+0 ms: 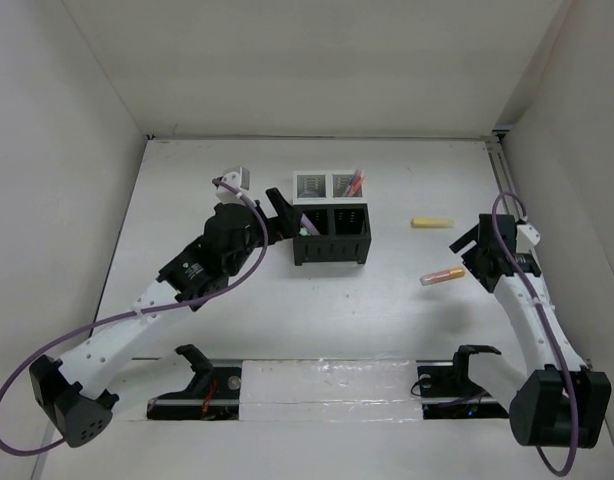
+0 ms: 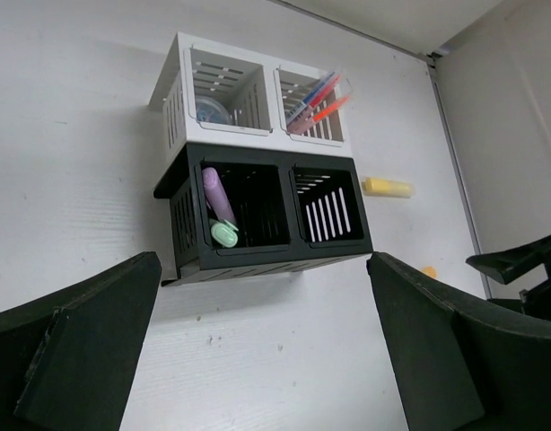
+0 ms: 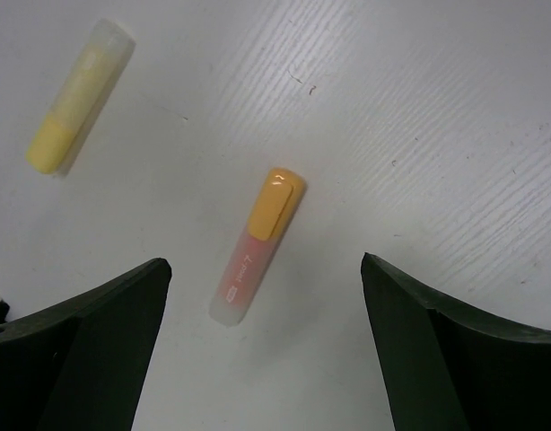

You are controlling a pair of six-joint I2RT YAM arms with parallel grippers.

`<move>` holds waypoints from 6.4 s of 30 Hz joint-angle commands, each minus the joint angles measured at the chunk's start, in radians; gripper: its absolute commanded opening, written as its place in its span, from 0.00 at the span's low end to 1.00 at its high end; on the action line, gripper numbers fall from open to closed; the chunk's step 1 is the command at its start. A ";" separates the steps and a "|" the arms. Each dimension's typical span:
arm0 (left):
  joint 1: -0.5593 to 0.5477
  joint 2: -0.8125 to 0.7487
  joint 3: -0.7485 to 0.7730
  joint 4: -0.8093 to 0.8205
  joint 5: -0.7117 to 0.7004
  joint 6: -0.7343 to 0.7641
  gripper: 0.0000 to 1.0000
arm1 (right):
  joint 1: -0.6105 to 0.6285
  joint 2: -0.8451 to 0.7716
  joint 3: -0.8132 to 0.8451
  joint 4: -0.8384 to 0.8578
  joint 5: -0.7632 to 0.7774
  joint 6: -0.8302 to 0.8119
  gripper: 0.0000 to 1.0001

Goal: Sort the stationery into containers
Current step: Pick up the pen from the center of the board, then place the pen in the storage box, then pick up the pen from the center of the board.

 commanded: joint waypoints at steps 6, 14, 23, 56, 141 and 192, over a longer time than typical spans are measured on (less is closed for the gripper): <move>-0.001 0.043 0.037 0.024 0.069 0.021 1.00 | -0.051 0.084 -0.065 0.180 -0.073 0.014 0.90; -0.001 0.023 0.046 0.035 0.103 0.031 1.00 | -0.062 0.245 -0.091 0.265 -0.113 0.014 0.85; -0.001 -0.010 0.037 0.035 0.103 0.031 1.00 | -0.062 0.431 -0.011 0.197 -0.122 0.032 0.67; 0.065 0.003 0.106 -0.167 0.170 -0.005 1.00 | 0.353 -0.081 0.059 0.951 -0.481 -0.587 0.00; 0.653 -0.081 -0.083 -0.149 0.474 0.133 1.00 | 0.177 0.514 0.484 0.219 0.154 -0.007 1.00; 0.590 -0.155 -0.103 -0.121 0.528 0.155 1.00 | -0.019 0.983 0.593 0.211 -0.114 -0.066 0.52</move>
